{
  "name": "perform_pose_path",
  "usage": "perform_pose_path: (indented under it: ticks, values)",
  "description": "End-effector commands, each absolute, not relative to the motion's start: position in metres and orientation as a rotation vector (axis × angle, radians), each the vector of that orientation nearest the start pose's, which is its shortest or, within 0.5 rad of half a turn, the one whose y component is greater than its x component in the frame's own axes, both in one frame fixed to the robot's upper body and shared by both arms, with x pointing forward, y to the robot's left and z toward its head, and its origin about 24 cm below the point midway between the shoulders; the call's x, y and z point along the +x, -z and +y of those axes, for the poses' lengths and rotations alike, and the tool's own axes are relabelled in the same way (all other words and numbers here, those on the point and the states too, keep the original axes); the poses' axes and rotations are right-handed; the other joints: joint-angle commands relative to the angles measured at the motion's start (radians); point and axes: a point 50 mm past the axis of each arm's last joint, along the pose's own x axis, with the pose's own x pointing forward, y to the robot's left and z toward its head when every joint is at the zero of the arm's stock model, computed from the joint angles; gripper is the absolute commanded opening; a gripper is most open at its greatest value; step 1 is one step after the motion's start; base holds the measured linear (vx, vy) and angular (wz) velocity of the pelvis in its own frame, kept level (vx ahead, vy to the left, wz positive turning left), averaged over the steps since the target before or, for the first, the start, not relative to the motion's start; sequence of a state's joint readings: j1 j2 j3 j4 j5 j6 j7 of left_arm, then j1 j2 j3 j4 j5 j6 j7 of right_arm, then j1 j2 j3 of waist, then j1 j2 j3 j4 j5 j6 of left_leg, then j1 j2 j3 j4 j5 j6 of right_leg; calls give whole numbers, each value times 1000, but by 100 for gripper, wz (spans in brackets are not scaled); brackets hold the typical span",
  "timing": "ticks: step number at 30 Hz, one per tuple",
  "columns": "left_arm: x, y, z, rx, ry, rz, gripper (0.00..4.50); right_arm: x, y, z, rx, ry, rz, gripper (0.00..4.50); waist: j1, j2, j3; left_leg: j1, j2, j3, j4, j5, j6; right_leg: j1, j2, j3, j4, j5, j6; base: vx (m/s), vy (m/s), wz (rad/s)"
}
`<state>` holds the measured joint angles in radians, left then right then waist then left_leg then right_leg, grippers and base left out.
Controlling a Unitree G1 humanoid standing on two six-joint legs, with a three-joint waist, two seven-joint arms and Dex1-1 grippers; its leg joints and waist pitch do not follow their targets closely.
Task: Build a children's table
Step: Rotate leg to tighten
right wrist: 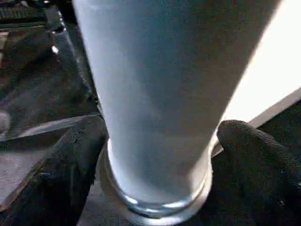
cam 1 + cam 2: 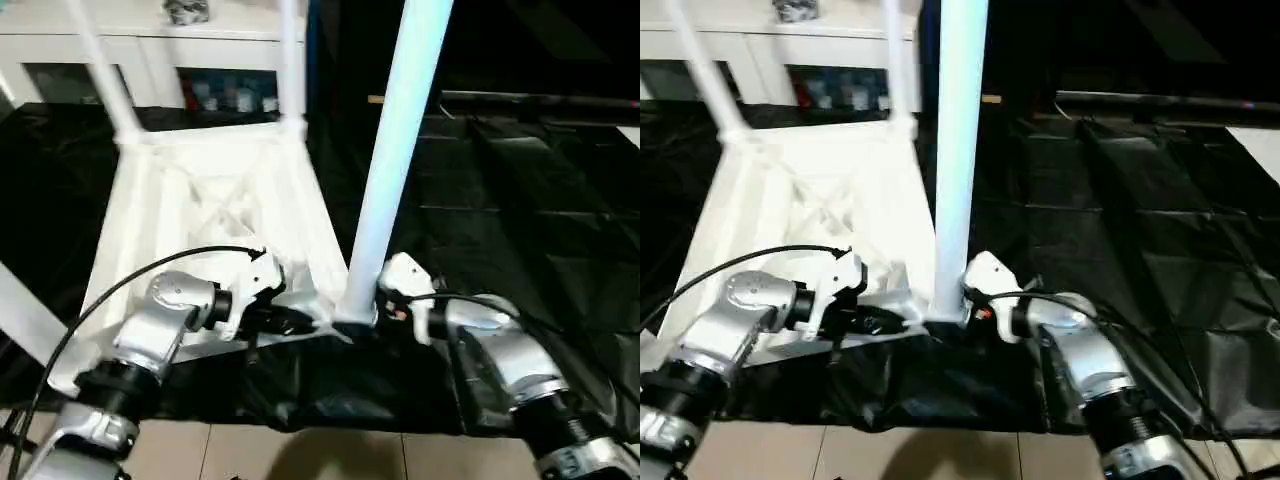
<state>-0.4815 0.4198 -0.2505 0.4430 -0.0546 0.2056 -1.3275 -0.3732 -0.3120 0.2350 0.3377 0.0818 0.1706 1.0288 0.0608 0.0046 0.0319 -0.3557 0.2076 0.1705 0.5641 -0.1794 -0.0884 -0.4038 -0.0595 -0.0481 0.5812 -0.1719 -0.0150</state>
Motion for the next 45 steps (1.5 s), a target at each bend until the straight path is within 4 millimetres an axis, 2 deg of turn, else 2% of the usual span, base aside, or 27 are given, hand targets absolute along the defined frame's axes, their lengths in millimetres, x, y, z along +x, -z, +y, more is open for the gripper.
perform_pose_path:
  ticks: [1, 5, 6, 7, 9, 10, 11, 14, 15, 19, 22, 24, 25, 26, 27, 28, 29, 31, 32, 33, 36, 38, 40, 41, 42, 43, 45]
  values:
    - [296, -58, 137, 276, 1497, 446, 0, 284, -41, -115, -201, -1265, 336, 407, -2, 3, -48, 8, 21, 6, -59, -223, 39, 53, -61, 37, -55, -178, -216, 0, 0, 0]
    - [297, -58, 136, 271, 1511, 458, 0, 278, -40, -114, -194, -1335, 340, 378, 1, 0, -51, 6, 19, 5, -57, -198, 42, 54, -60, 37, -52, -161, -212, 0, 0, 0]
    - [297, -58, 136, 271, 1511, 458, 0, 278, -40, -114, -194, -1335, 340, 353, 2, 0, -52, 7, 19, 6, -56, -193, 45, 55, -60, 37, -52, -153, -213, 0, 0, 0]
    - [297, -58, 137, 269, 1517, 462, 0, 278, -40, -113, -195, -1343, 340, 353, 4, 4, -53, 6, 21, 5, -55, -182, 48, 55, -61, 37, -48, -132, -220, 0, 0, 0]
    - [296, -57, 137, 269, 1524, 469, 0, 277, -40, -113, -194, -1352, 342, 343, 4, 1, -53, 5, 19, 6, -54, -178, 50, 56, -61, 36, -48, -122, -224, 0, 0, 0]
    - [296, -57, 137, 269, 1526, 471, 0, 277, -39, -113, -195, -1353, 342, 321, 5, 1, -53, 5, 19, 6, -54, -180, 50, 56, -61, 36, -48, -127, -224, 0, 0, 0]
    - [296, -56, 139, 270, 1530, 476, 0, 276, -38, -113, -195, -1357, 345, 321, 6, 4, -52, 5, 19, 6, -54, -184, 48, 56, -61, 35, -48, -133, -224, 0, 0, 0]
    - [296, -56, 140, 271, 1532, 482, 0, 276, -38, -113, -196, -1361, 347, 292, 6, 2, -52, 6, 20, 6, -55, -193, 45, 55, -61, 36, -50, -147, -221, 0, 0, 0]
    - [296, -56, 140, 272, 1532, 484, 0, 276, -38, -112, -195, -1363, 347, 284, 7, 5, -51, 7, 20, 5, -55, -201, 42, 54, -61, 36, -51, -157, -219, 0, 0, 0]
    - [297, -55, 141, 263, 1520, 489, 0, 274, -36, -111, -191, -1364, 348, 269, 9, 3, -53, 6, 19, 5, -54, -198, 38, 56, -61, 36, -50, -154, -216, 0, 0, 0]
    - [300, -53, 141, 280, 1457, 477, 0, 274, -32, -109, -169, -1310, 343, 267, 12, 3, -52, 6, 20, 5, -55, -198, 39, 55, -61, 36, -50, -151, -217, 0, 0, 0]
    - [301, -53, 141, 286, 1439, 471, 0, 275, -30, -107, -168, -1276, 341, 266, 12, 3, -49, 8, 19, 4, -57, -222, 31, 52, -62, 36, -55, -197, -208, 0, 0, 0]
    - [302, -53, 139, 274, 1402, 458, 0, 278, -27, -105, -165, -1207, 333, 265, 9, 2, -46, 9, 18, 5, -59, -244, 21, 50, -63, 38, -60, -240, -199, 0, 0, 0]
    - [307, -52, 134, 272, 1307, 433, 0, 285, -21, -101, -151, -1059, 334, 265, 10, 3, -45, 8, 16, 3, -59, -255, 14, 50, -64, 37, -61, -265, -191, 0, 0, 0]
    - [308, -52, 132, 274, 1280, 427, 0, 287, -19, -100, -147, -1021, 335, 265, 2, 1, -41, 8, 15, 1, -62, -282, -4, 44, -64, 38, -66, -330, -174, 0, 0, 0]
    - [310, -51, 129, 273, 1241, 418, 0, 290, -16, -97, -126, -955, 334, 265, -3, -2, -41, 13, 13, -2, -61, -307, -14, 44, -64, 36, -72, -399, -150, 0, 0, 0]
    - [310, -50, 128, 272, 1230, 416, 0, 291, -16, -96, -119, -938, 334, 265, -8, 1, -41, 14, 12, -3, -62, -313, -14, 40, -64, 38, -76, -427, -136, 0, 0, 0]
    - [312, -50, 123, 261, 1169, 404, 0, 294, -13, -89, -85, -865, 337, 265, -17, -1, -40, 6, 10, -7, -65, -316, -15, 45, -61, 36, -77, -446, -119, 0, 0, 0]
    - [312, -49, 119, 250, 1140, 397, 0, 295, -13, -85, -76, -826, 336, 265, -19, -3, -40, 5, 11, -7, -66, -316, -14, 44, -61, 36, -77, -449, -114, 0, 0, 0]
    - [312, -48, 114, 240, 1104, 390, 0, 297, -11, -79, -61, -781, 339, 265, -26, 0, -41, 5, 11, -7, -65, -313, -12, 41, -62, 38, -77, -440, -116, 0, 0, 0]
    - [312, -48, 97, 207, 1024, 366, 0, 299, -10, -63, -50, -691, 344, 265, -37, -1, -44, 0, 10, -6, -63, -287, -13, 43, -60, 38, -72, -391, -132, 0, 0, 0]
    - [308, -47, 87, 205, 1028, 353, 0, 299, -11, -53, -54, -689, 335, 265, -39, 0, -45, 2, 10, -5, -61, -282, -5, 42, -58, 39, -72, -367, -137, 0, 0, 0]
    - [306, -46, 83, 206, 1035, 350, 0, 298, -12, -48, -56, -701, 324, 265, -41, 1, -48, -1, 9, -2, -60, -256, 6, 46, -57, 40, -68, -299, -149, 0, 0, 0]
    - [305, -46, 82, 199, 1050, 348, 0, 298, -13, -48, -40, -710, 313, 265, -40, 5, -48, -1, 10, -2, -59, -248, 12, 46, -56, 40, -66, -270, -157, 0, 0, 0]
    - [304, -46, 81, 194, 1060, 346, 0, 298, -14, -48, -29, -715, 306, 265, -41, 4, -48, -1, 10, 0, -59, -247, 14, 47, -56, 40, -67, -263, -160, 0, 0, 0]
    - [302, -46, 80, 195, 1084, 341, 0, 298, -16, -49, -2, -713, 303, 334, -42, 4, -47, 0, 9, 1, -59, -252, 17, 47, -55, 40, -67, -265, -163, 0, 0, 0]
    - [301, -46, 81, 200, 1104, 341, 0, 299, -18, -50, 20, -713, 303, 340, -42, 3, -46, 0, 10, 0, -60, -259, 17, 46, -55, 40, -68, -278, -163, 0, 0, 0]
